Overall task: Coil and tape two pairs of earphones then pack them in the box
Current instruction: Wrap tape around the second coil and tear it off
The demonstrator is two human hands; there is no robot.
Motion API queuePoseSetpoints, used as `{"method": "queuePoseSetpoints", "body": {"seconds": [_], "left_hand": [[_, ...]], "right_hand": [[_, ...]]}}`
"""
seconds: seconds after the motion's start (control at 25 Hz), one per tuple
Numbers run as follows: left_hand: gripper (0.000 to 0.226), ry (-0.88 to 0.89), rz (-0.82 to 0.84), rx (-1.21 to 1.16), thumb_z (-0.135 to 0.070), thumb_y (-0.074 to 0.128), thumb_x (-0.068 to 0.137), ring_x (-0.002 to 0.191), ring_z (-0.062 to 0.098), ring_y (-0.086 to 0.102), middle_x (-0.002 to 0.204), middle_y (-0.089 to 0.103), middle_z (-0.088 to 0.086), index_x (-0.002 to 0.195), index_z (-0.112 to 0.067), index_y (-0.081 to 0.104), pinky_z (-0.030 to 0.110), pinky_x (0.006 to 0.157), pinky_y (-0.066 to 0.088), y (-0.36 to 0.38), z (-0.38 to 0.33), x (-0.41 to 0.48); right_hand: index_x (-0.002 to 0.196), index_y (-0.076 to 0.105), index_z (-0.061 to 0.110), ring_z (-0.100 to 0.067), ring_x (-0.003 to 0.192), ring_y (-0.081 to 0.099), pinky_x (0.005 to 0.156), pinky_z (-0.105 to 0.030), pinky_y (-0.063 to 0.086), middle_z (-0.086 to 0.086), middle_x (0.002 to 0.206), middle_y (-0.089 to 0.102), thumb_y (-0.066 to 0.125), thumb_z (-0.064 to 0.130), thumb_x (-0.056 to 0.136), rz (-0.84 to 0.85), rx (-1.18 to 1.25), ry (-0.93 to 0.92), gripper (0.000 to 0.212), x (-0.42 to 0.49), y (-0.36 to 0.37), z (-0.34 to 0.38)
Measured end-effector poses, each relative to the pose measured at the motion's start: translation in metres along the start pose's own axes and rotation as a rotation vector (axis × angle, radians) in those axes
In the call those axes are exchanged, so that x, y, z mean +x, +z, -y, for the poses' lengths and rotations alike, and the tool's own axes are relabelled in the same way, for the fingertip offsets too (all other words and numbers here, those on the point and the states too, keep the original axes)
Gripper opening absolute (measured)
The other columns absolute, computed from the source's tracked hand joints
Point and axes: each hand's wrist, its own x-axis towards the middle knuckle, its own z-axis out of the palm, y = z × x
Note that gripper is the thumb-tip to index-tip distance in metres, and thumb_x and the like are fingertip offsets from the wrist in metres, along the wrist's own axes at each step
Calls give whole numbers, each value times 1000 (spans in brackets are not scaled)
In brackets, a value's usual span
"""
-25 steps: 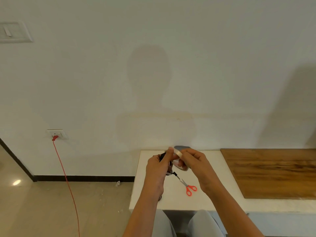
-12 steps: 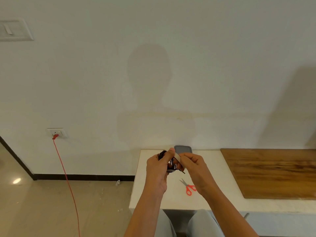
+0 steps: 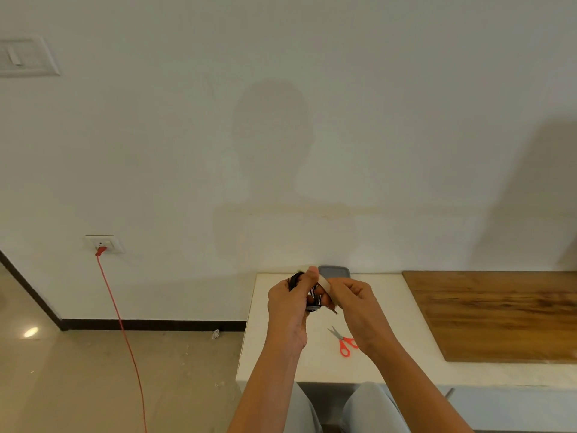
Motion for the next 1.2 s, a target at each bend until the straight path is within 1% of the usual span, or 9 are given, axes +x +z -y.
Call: {"method": "queuePoseSetpoints", "body": {"seconds": [0.16,0.28,0.4,0.52,0.64,0.76,0.88,1.04,1.2], "left_hand": [[48,-6,-11,0,-33,74,79,73,26,62,85,66,17,106,5,64,33,70,54,1,2,-1],[41,-20,-11,-21,-29,74,80,68,23,60,81,65,15,102,5,65,29,64,51,1,2,-4],[37,-17,-25,-15,-29,72,82,63,20,58,77,64,14,98,4,66,28,62,50,1,0,-4],[35,-23,-26,-10,-29,71,82,60,19,58,74,63,12,95,3,65,29,63,51,2,-1,-5],[42,-20,-43,-12,-30,73,80,65,21,58,82,64,16,102,4,64,31,67,54,2,0,-4],[46,-19,-41,-17,-31,75,79,72,24,61,93,67,21,107,3,63,37,75,56,3,2,-3],[43,-5,-52,-21,-30,75,79,71,24,62,89,68,19,104,4,65,38,78,56,3,3,-3],[47,-3,-69,-5,-34,75,77,80,29,62,91,67,18,105,3,64,49,89,55,5,5,-2],[45,7,-77,-11,-34,75,77,86,33,64,99,69,21,105,0,65,47,88,55,5,4,-3]], "right_hand": [[63,69,16,2,53,56,55,-5,44,9,49,60,49,10,95,-23,3,17,38,0,1,-1],[67,71,16,-2,57,59,57,-7,47,7,52,63,46,0,92,-26,-5,40,39,1,-2,-5],[69,71,21,-2,62,61,64,-12,48,10,57,67,45,10,95,27,-36,70,39,0,-3,-5],[65,69,18,2,55,58,55,-6,45,11,50,63,47,12,96,8,5,46,38,-2,-4,-1],[65,68,16,4,52,57,53,-3,43,11,47,60,47,9,95,3,8,14,37,-1,-2,0],[68,71,16,0,58,60,57,-5,47,9,52,64,47,3,94,-22,0,24,37,0,-2,-5],[74,71,17,0,61,61,61,-5,47,10,57,67,48,7,95,6,10,30,32,1,-3,-8],[76,72,18,-4,64,62,62,-11,51,5,63,69,57,16,91,-7,-22,-4,22,2,1,-10],[75,72,15,-3,61,61,61,-9,49,7,60,67,56,12,91,-8,-4,-20,23,3,1,-10]]}}
